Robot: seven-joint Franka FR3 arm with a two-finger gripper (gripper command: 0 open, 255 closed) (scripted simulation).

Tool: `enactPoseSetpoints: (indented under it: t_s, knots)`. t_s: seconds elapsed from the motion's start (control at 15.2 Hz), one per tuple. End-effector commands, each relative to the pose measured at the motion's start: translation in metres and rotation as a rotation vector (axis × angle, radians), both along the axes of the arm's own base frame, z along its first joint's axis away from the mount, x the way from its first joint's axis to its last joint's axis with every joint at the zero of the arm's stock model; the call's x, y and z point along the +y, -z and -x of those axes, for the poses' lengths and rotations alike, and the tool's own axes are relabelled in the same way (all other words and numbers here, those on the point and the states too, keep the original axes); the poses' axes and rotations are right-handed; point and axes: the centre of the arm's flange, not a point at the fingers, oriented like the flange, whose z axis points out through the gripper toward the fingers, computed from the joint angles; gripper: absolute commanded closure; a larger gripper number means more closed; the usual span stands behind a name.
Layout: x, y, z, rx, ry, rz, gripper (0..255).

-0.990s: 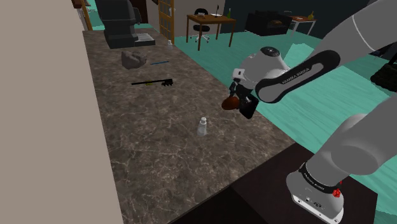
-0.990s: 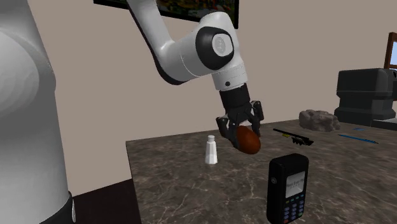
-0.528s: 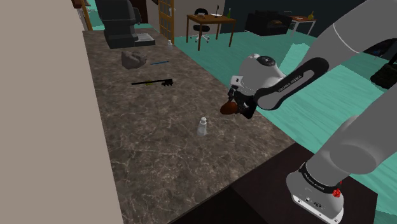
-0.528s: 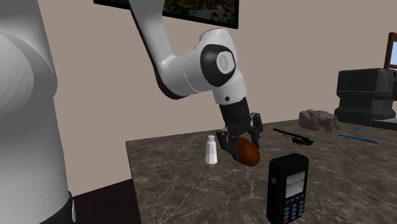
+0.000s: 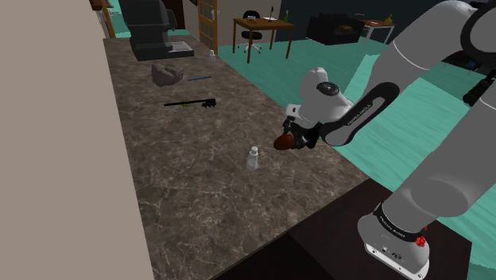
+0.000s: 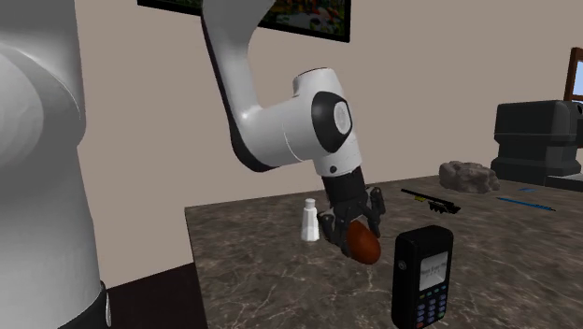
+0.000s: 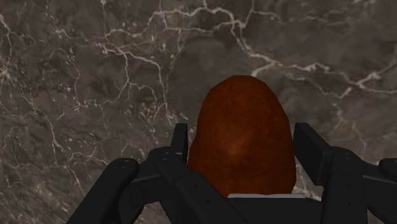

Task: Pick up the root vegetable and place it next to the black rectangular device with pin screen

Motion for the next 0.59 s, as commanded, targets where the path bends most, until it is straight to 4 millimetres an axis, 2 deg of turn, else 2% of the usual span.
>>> enactPoseSetpoints:
  t_s: [0.0, 0.07, 0.53]
  knots:
    - [-0.0006, 0.0114, -0.0002, 0.000, -0.001, 0.000, 255]
    - [-0.0006, 0.0196, -0.0002, 0.000, -0.001, 0.000, 255]
    - [-0.0006, 0.0196, -0.0002, 0.000, -0.001, 0.000, 255]
